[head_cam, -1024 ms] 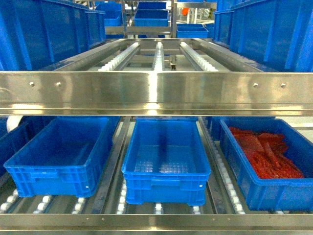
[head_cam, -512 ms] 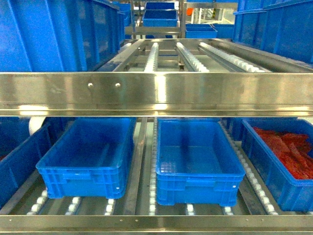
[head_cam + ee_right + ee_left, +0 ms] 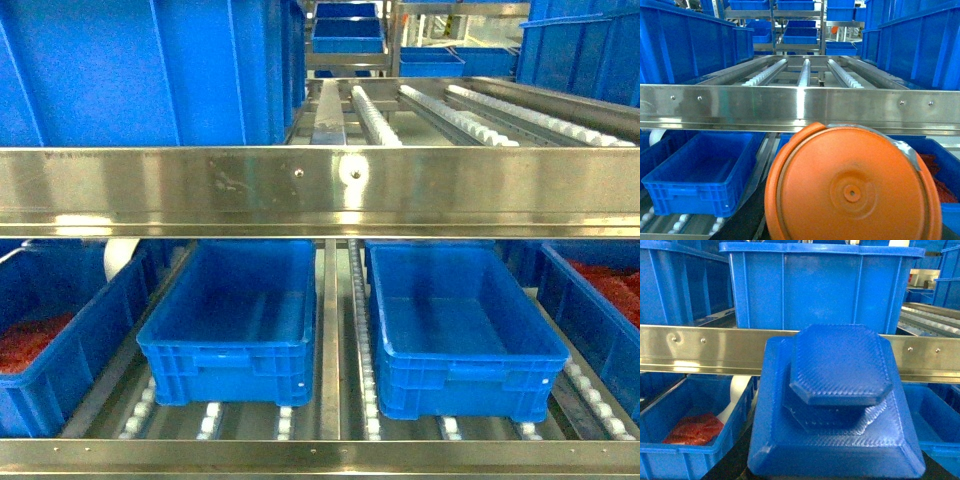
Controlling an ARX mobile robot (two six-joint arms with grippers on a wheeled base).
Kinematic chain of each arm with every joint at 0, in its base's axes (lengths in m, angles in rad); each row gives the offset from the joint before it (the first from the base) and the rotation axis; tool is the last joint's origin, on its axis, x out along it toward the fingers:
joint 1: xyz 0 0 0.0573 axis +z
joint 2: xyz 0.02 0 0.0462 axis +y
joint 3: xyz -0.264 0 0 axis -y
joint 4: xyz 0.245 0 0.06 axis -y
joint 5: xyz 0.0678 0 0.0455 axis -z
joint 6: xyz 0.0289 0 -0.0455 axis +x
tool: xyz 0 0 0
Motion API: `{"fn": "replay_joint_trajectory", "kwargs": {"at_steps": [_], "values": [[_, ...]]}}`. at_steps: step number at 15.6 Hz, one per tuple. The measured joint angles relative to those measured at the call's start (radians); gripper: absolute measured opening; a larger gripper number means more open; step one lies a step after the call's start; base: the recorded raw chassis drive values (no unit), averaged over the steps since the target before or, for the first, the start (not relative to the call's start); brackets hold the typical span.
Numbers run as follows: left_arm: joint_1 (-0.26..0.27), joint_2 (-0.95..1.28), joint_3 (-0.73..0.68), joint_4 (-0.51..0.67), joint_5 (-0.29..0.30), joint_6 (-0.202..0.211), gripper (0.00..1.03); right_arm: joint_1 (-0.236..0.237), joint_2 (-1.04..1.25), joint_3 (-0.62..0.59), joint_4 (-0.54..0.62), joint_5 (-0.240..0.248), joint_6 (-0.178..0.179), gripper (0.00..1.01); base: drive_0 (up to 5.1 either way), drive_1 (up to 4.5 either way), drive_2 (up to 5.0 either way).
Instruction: Sort blue parts and orange caps into right shelf containers
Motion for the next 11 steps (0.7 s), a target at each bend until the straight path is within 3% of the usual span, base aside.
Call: {"fn": "replay_joint_trajectory", "kwargs": {"at_steps": [11], "values": [[0.000,0.000,0.000,0.002,0.005,0.000,0.42,0.000,0.000,0.000,0.006,0.002,0.000,0.46,0.0,0.00,0.0]]}}
